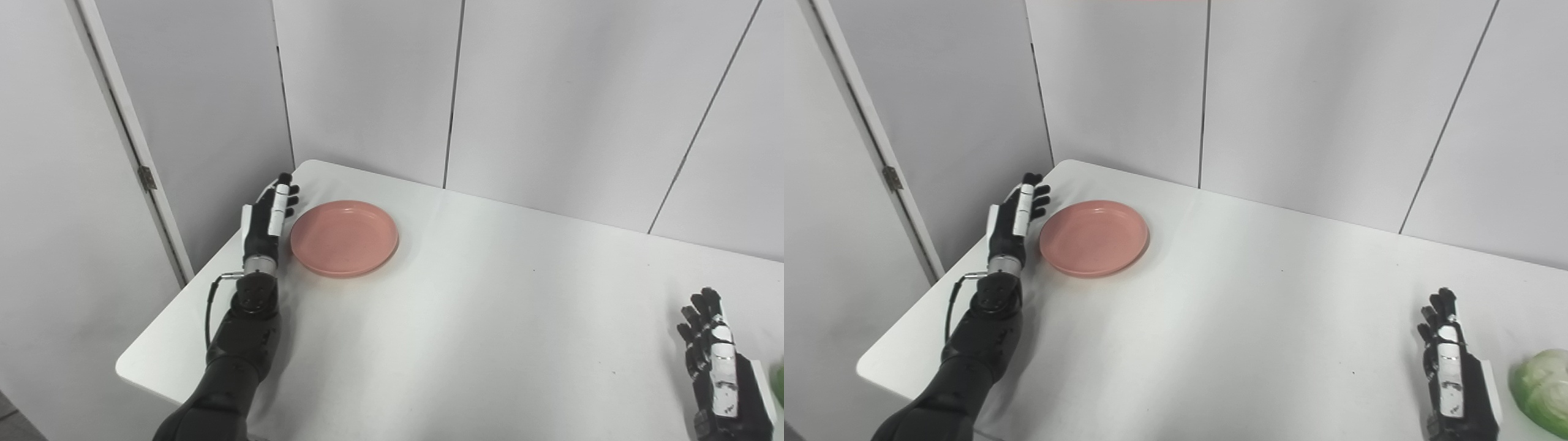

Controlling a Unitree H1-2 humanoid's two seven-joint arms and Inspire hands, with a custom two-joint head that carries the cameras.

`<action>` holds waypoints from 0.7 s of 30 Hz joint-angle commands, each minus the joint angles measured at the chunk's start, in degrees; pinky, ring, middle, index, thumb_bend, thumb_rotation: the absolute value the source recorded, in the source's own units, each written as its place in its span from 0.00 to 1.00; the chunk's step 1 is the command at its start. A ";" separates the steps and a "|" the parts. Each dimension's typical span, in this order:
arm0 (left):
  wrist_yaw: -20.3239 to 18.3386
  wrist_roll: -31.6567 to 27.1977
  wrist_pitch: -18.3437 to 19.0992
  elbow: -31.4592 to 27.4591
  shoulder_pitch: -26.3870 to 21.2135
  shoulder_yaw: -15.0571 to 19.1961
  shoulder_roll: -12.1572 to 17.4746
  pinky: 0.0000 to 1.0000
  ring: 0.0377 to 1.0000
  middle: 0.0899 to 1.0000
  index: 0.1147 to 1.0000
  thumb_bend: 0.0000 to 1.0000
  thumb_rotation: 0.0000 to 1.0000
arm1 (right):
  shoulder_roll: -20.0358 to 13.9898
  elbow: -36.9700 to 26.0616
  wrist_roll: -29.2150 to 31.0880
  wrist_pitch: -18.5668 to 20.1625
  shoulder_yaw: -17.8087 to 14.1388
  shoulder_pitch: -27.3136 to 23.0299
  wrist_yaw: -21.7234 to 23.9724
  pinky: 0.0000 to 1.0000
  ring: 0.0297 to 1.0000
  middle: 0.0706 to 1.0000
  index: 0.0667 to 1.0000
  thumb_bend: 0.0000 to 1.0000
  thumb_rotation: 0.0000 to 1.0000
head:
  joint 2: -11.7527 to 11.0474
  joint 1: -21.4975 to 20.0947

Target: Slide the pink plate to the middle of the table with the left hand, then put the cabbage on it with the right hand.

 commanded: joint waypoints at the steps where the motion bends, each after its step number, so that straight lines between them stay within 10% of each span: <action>1: -1.02 -0.03 -3.29 1.22 -3.62 -0.96 0.92 0.83 0.81 0.80 0.78 0.73 1.00 | 0.23 -1.88 0.26 0.97 -0.09 -0.31 -0.17 1.00 1.00 1.00 1.00 0.59 1.00 | 0.14 -0.13; 21: -5.92 -4.42 -0.78 -0.25 -4.86 -4.45 -5.47 0.87 0.82 0.80 0.79 0.80 1.00 | 0.23 -2.13 -0.81 0.90 0.29 -0.33 -0.07 1.00 1.00 1.00 1.00 0.57 1.00 | 2.32 -2.50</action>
